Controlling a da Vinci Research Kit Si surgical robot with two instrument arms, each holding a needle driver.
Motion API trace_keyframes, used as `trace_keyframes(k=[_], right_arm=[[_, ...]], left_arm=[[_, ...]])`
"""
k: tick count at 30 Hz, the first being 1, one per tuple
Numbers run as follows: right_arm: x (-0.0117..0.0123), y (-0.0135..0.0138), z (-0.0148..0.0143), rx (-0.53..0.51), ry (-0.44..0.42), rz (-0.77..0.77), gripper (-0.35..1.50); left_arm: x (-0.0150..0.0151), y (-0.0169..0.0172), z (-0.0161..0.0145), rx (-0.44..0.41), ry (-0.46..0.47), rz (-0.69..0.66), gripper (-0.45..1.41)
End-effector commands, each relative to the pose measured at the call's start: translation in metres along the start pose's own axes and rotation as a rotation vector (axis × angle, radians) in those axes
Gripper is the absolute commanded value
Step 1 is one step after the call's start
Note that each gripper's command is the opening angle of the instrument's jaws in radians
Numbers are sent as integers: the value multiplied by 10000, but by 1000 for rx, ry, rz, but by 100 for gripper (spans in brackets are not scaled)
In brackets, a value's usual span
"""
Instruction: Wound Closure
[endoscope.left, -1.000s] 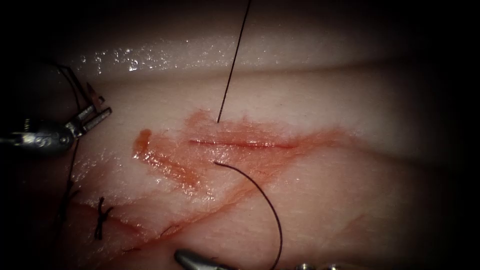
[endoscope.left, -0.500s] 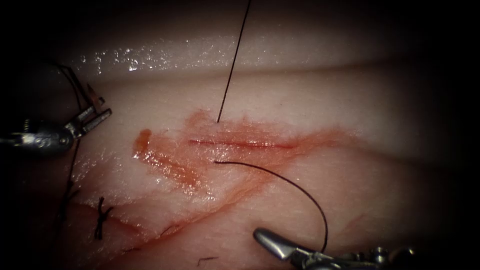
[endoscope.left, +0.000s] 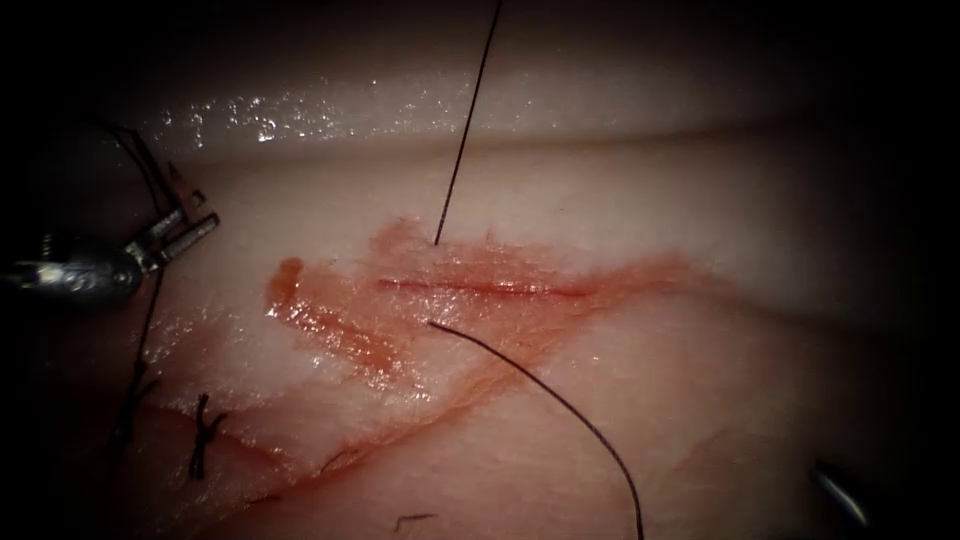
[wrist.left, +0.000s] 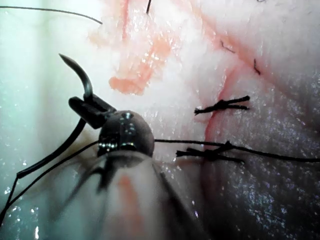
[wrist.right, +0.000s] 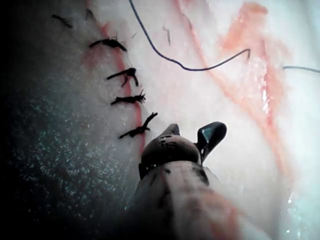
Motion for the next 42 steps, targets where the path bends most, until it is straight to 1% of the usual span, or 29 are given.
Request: trace_keyframes(k=[1, 2, 3, 6, 9, 12, 13, 17, 18, 19, 21, 22, 24, 26, 28, 31, 33, 34, 35, 36, 37, 42], right_arm=[[-8, 1, 35, 13, 23, 19, 142], [-15, 8, 68, 36, 61, 41, 142], [-21, 13, 86, 47, 80, 60, 140], [-38, 22, 127, 60, 106, 79, 133], [-54, 32, 159, 83, 143, 77, 128], [-68, 38, 182, 98, 174, 67, 125], [-76, 38, 198, 131, 224, 86, 125], [-86, 33, 232, 201, 330, 146, 123], [-88, 31, 238, 212, 345, 152, 122], [-90, 25, 251, 230, 372, 162, 116], [-92, 18, 262, 247, 395, 168, 111], [-92, 14, 268, 262, 400, 171, 108], [-93, 4, 282, 297, 399, 167, 95], [-94, -2, 293, 314, 395, 165, 91], [-92, -10, 311, 324, 403, 176, 91], [-88, -13, 319, 336, 401, 172, 85], [-85, -16, 325, 347, 398, 168, 69], [-83, -18, 329, 355, 399, 164, 54], [-82, -20, 330, 360, 397, 161, 44], [-82, -22, 331, 369, 394, 155, -1], [-84, -25, 331, 385, 385, 148, -35], [-82, -25, 329, 386, 382, 149, -35]], left_arm=[[-2, 5, 8, 2, 0, 0, -45], [-1, 6, 9, 3, -1, -1, -45], [-1, 7, 9, 4, -1, -1, -45], [0, 8, 8, 5, -2, -1, -45], [-1, 7, 8, 5, -2, -1, -45], [-1, 8, 8, 5, -2, 0, -45], [-1, 8, 8, 5, -1, 0, -45], [-1, 8, 9, 5, -1, 0, -45], [-1, 8, 9, 6, -1, 0, -45], [-1, 8, 9, 6, -2, 0, -45], [-1, 9, 8, 6, -2, 0, -45], [-1, 9, 8, 7, -2, 1, -45], [-2, 9, 9, 6, -1, 1, -45], [-2, 9, 9, 6, -1, 1, -45], [-2, 9, 9, 7, -1, 1, -45], [-2, 9, 9, 7, -1, 1, -45], [-1, 9, 9, 5, 1, 1, -45], [-1, 9, 9, 5, 0, 1, -45], [-1, 9, 9, 5, 0, 1, -45], [-1, 9, 9, 6, 0, 1, -45], [-1, 9, 9, 6, 0, 1, -45], [-1, 10, 10, 6, 0, 1, -45]])
